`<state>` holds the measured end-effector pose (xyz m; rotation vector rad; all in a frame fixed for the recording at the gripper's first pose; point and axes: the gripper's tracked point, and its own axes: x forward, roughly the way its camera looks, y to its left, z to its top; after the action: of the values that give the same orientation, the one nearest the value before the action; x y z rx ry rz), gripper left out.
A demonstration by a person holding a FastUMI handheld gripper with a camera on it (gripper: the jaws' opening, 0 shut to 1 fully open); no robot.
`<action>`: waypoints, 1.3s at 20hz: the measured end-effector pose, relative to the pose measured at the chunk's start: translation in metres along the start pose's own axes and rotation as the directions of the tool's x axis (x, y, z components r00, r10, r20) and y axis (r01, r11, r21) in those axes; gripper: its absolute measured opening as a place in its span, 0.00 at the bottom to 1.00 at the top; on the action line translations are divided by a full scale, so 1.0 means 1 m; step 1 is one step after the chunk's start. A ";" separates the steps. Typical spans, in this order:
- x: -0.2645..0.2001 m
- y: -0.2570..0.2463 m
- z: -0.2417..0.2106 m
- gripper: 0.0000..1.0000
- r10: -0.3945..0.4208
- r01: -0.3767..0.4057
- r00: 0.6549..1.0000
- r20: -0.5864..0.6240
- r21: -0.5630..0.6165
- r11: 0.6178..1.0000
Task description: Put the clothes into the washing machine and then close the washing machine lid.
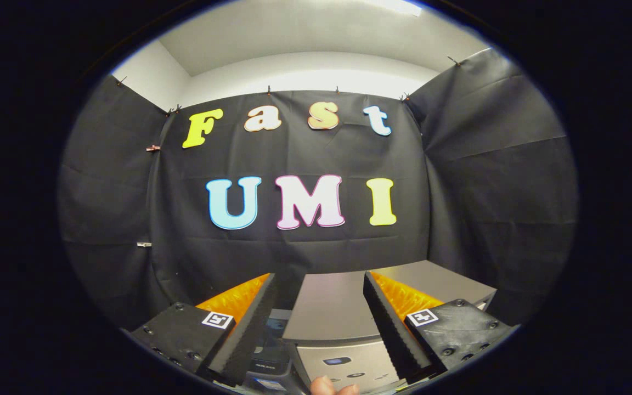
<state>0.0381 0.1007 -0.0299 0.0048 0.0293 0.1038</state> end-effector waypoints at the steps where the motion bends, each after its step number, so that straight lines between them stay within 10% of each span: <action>1: -0.008 -0.001 -0.001 0.99 0.006 -0.006 1.000 -0.002 -0.001 1.000; 26: -0.057 -0.002 -0.017 0.99 -0.012 0.011 1.000 -0.013 -0.088 0.996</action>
<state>-0.0189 0.0930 -0.0449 -0.0837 0.0378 0.0933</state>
